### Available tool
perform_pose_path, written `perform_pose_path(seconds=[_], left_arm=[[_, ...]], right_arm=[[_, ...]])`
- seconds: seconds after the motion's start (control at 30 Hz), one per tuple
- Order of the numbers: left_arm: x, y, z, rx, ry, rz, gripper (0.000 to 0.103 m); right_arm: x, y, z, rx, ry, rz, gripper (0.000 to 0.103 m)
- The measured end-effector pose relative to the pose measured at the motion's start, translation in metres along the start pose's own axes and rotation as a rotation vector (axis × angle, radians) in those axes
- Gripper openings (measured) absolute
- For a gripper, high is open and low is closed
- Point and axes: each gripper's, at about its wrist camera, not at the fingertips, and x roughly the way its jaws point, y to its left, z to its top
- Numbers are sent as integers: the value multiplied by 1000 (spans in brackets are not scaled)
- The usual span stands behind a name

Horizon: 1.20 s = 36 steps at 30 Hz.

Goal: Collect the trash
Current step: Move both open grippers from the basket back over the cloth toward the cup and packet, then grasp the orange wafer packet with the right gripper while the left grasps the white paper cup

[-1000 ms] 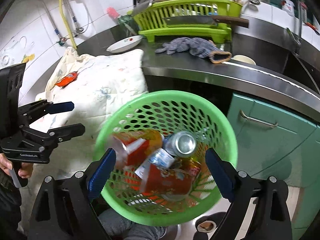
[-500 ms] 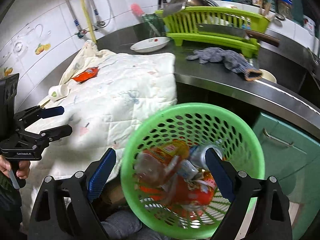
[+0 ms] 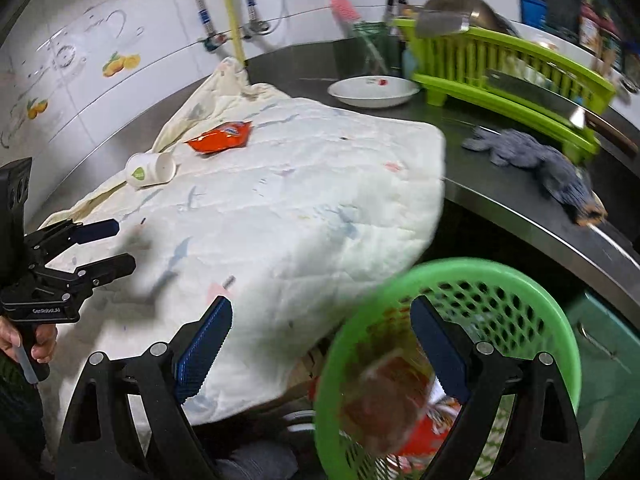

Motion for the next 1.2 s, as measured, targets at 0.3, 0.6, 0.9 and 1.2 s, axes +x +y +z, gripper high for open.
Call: perform_pose_path(seconds=[0.3, 0.6, 0.9, 1.2], left_arm=[[-7, 68, -9, -125, -6, 99, 79], [-12, 141, -7, -272, -24, 187, 79], [-5, 180, 5, -338, -40, 238, 79], [6, 205, 28, -382, -84, 259, 79]], right_arm=[[48, 45, 43, -74, 19, 79, 87], [101, 86, 87, -137, 43, 127, 87], [160, 123, 143, -183, 47, 166, 89], [212, 128, 201, -117, 45, 151, 89]])
